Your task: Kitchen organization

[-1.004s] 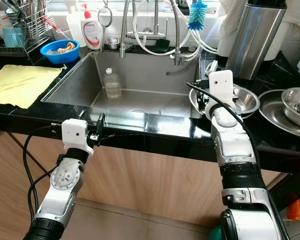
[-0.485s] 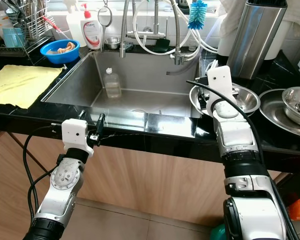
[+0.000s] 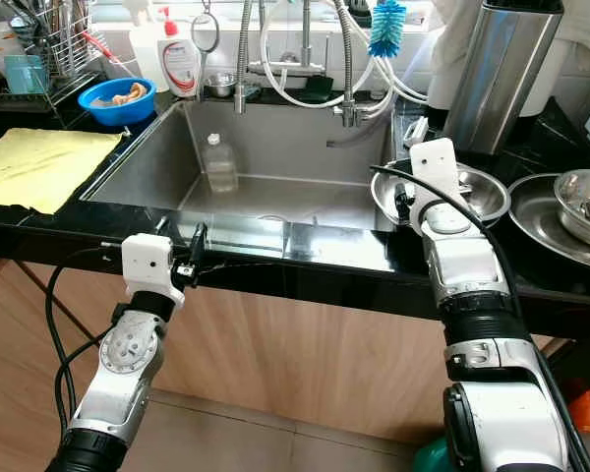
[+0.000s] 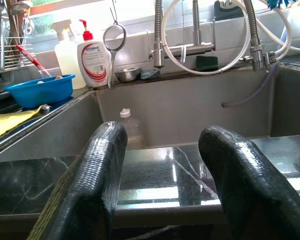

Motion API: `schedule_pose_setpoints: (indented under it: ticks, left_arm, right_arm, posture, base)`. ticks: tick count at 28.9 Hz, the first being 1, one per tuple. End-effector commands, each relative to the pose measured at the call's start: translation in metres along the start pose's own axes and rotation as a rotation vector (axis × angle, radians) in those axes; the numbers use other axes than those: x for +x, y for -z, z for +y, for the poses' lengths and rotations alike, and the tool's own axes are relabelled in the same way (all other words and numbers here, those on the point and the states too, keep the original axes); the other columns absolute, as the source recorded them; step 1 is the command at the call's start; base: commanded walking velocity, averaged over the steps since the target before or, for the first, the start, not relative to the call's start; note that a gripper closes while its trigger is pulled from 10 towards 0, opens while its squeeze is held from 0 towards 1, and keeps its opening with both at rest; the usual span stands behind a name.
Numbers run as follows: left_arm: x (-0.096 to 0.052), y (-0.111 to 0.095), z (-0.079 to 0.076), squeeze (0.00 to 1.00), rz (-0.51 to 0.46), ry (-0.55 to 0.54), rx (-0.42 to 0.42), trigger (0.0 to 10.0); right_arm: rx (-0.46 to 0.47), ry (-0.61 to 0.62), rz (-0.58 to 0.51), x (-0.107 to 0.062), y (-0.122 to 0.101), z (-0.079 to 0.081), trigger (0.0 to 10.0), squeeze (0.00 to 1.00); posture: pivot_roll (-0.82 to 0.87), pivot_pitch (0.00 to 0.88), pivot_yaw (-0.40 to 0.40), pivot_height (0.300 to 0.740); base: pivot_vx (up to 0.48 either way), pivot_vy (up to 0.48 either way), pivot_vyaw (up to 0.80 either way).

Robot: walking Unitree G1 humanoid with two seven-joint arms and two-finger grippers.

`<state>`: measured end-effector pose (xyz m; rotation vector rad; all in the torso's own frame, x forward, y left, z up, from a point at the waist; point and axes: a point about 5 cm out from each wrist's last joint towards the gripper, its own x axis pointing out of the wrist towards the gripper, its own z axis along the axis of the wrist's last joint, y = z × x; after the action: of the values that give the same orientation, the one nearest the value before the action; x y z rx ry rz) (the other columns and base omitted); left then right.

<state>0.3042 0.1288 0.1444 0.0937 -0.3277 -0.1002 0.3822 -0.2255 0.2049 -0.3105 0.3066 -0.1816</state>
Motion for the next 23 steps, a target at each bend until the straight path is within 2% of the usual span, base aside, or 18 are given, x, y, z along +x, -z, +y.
schedule_pose_setpoints:
  ticks: [1,23]
  left_arm:
    - [0.0018,-0.0008,0.0008,0.0,-0.002,0.009,0.005,10.0]
    - [0.0039,-0.0003,0.0013,0.0,0.002,0.026,0.014,10.0]
  right_arm:
    - [0.006,0.008,-0.008,0.0009,-0.0053,-0.0019,0.0,0.0]
    - [0.036,-0.003,-0.027,0.0025,-0.0089,0.0014,0.0,0.0]
  posture:
    - [-0.16,0.0,0.061,0.74]
    - [-0.15,0.0,0.07,0.74]
  base:
    - [0.0,0.0,0.0]
    - [0.0,0.0,0.0]
